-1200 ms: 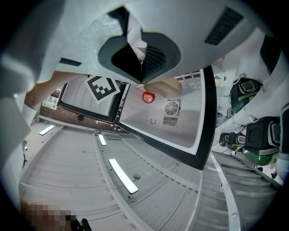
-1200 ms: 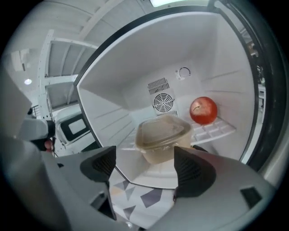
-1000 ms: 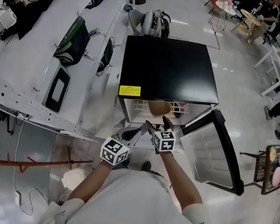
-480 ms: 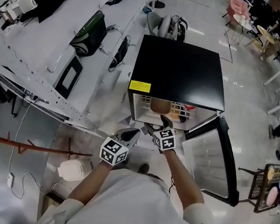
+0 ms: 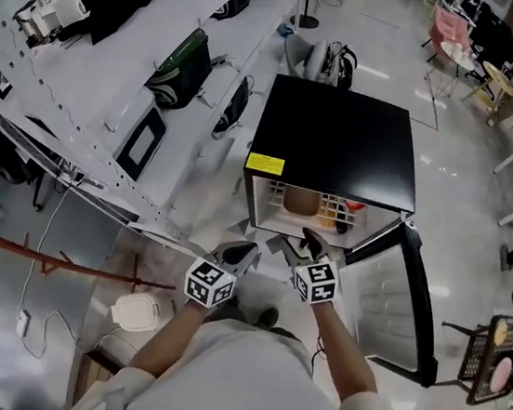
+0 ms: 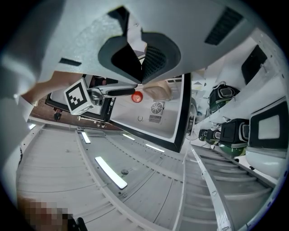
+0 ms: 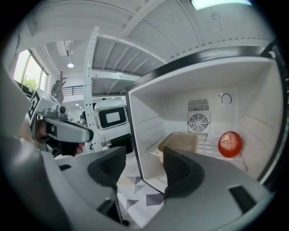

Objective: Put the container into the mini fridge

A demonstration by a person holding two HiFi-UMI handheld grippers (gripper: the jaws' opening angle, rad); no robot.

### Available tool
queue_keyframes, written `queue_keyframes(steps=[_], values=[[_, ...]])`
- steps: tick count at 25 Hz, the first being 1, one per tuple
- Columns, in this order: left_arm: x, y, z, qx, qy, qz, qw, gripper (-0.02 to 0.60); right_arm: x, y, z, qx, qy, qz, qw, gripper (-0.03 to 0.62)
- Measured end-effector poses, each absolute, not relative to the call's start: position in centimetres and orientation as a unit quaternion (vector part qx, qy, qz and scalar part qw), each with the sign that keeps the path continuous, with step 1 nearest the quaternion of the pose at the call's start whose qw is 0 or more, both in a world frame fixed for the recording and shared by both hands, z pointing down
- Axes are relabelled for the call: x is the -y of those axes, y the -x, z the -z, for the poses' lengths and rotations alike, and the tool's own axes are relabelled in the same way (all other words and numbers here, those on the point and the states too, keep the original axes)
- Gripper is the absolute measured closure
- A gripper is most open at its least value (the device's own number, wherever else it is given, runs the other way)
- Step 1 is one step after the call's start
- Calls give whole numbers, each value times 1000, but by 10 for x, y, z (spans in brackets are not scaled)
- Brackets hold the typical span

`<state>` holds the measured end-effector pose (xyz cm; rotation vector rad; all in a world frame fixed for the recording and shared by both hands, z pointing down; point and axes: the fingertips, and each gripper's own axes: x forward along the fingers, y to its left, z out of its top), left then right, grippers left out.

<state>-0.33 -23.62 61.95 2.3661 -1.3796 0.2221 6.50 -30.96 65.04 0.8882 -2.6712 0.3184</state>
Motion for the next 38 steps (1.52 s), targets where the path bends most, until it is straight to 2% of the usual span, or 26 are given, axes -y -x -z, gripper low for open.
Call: queue_keyframes(steps=[6, 13, 24, 29, 34, 38], values=[[226, 3, -604, 485, -854, -70, 177, 578, 296, -87, -616, 924, -347, -105, 118, 420], [212, 12, -588, 465, -868, -57, 164, 578, 273, -113, -608, 900, -406, -106, 119, 513], [171, 28, -568, 444, -886, -42, 129, 578, 215, -135, -586, 876, -462, -90, 102, 579], [156, 26, -565, 440, -888, -29, 132, 577, 189, -146, -582, 868, -479, -94, 93, 587], [144, 15, -563, 447, -889, -67, 79, 578, 178, -149, -573, 876, -468, -79, 91, 588], [143, 2, -556, 454, -886, -53, 81, 578, 180, -151, -565, 889, -444, -72, 85, 588]])
